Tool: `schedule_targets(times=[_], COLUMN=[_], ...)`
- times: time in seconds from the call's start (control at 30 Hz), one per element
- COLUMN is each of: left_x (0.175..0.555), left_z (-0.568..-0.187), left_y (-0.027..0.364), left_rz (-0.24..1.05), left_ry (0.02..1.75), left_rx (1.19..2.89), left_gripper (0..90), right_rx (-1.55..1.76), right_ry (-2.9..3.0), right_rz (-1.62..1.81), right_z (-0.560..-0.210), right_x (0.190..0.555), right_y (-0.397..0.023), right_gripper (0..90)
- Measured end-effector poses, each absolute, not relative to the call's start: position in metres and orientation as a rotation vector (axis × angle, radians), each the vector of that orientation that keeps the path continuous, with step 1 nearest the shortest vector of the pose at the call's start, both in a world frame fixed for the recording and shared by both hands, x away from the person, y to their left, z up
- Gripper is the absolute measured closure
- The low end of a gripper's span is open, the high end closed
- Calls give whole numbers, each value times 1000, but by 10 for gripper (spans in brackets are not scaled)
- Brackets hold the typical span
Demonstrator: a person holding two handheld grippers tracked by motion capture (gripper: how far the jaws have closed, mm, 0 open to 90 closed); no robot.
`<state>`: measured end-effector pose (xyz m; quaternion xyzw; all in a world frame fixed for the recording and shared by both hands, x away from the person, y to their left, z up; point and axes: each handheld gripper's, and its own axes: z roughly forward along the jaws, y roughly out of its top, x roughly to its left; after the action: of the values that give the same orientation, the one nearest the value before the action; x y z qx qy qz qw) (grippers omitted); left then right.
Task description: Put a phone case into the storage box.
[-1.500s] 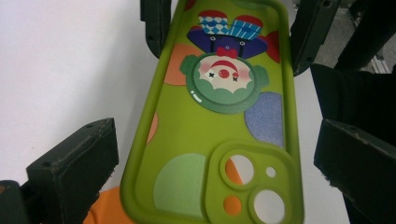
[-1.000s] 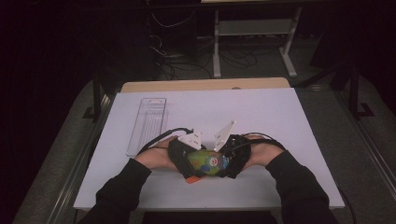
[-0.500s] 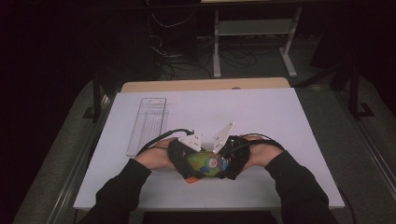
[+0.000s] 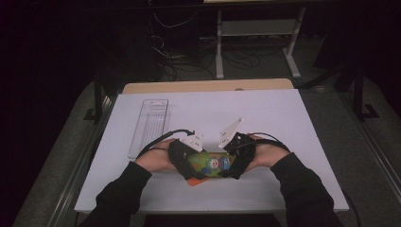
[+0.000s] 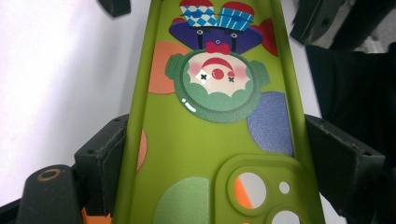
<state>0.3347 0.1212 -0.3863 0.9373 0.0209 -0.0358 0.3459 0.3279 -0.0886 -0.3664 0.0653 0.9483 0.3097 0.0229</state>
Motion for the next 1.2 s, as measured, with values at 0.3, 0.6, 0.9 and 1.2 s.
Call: schedule_targets(times=[0.3,0.6,0.9,1.2], left_x=[340,342,342,343], left_z=[-388,-389,-386,-383], left_y=[127,128,130,134], left_rz=[-35,7,85,70], left_ry=[241,412,486,567], left_rx=[2401,2356,2388,2336], left_gripper=[156,155,155,155], right_rx=[420,671,932,1109], right_ry=[2855,2752,2518,2310], right_rz=[1111,1207,1271,1259], right_z=[-359,-365,-380,-395], right_x=[334,331,320,304], right_y=[-123,-146,-155,-162], right_gripper=[47,66,39,24])
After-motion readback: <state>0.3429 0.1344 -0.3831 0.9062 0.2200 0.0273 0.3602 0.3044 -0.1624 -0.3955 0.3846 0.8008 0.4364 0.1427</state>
